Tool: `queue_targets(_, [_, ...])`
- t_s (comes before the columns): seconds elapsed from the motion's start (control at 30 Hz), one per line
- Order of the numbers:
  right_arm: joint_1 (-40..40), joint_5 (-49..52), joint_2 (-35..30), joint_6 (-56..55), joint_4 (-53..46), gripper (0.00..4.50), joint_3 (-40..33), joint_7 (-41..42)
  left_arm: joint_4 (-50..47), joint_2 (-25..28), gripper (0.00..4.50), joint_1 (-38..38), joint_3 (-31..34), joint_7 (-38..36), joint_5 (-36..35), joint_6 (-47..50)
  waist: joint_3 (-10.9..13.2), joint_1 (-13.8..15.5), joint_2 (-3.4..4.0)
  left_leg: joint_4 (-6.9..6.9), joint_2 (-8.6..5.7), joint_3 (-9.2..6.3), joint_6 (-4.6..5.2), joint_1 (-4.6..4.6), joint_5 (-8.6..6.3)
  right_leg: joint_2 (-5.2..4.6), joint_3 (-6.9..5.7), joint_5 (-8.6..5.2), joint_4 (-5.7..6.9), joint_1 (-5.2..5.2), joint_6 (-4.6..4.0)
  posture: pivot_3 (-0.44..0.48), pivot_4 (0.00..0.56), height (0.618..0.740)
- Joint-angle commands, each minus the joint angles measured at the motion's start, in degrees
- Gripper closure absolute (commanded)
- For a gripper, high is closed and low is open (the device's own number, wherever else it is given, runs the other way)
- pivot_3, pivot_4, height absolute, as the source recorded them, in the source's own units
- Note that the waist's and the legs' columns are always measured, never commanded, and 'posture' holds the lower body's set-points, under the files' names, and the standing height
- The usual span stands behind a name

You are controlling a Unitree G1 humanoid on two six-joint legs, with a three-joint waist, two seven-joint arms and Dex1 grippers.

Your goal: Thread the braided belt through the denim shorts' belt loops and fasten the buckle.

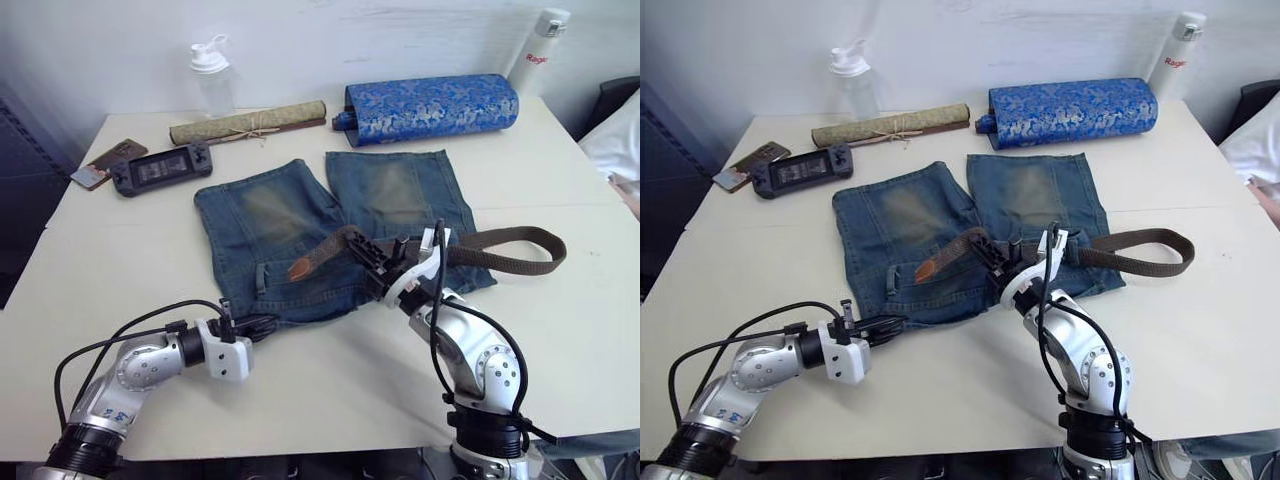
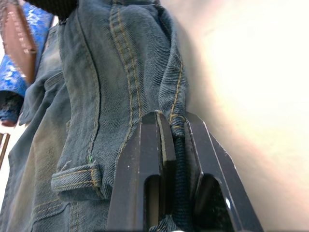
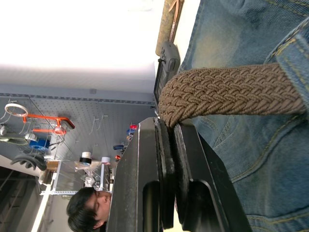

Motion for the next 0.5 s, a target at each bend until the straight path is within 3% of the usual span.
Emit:
queue_targets(0.03, [-1.13, 2.18, -0.9, -1.68, -2.41, 4.5, -0.64, -0.78, -0.19, -4.11, 4.45, -1.37, -6.44, -3.41, -4.41, 2.6, 0.0, 0.35, 0.0, 0.0, -0.05, -0.01, 0.05, -0.01, 0.0, -0.06, -0.01, 0.02, -0.04, 0.03, 0.03, 0.0, 0.15, 0.717])
queue_targets(0.27, [-2.25, 2.73, -3.2, -3.32, -2.11, 4.5, -1.34, -2.48, -5.12, -11.49, 4.45, -7.09, -11.97, -10.72, -15.29, 13.87, 0.09, -0.44, -0.17, 0.04, -0.15, 0.03, 0.06, -0.14, 0.02, -0.08, -0.1, 0.15, -0.26, 0.16, 0.27, 0.0, 0.15, 0.717])
queue_targets(0.5, [-2.09, 3.38, -5.62, -4.0, -2.02, 4.5, -2.2, -3.14, -5.85, -14.48, 4.45, -9.26, -13.36, -10.04, -12.89, 19.8, 0.13, -0.98, -0.24, 0.02, 0.02, 0.06, 0.01, -0.11, 0.05, 0.18, -0.12, 0.15, -0.3, 0.15, 0.28, 0.0, 0.15, 0.717])
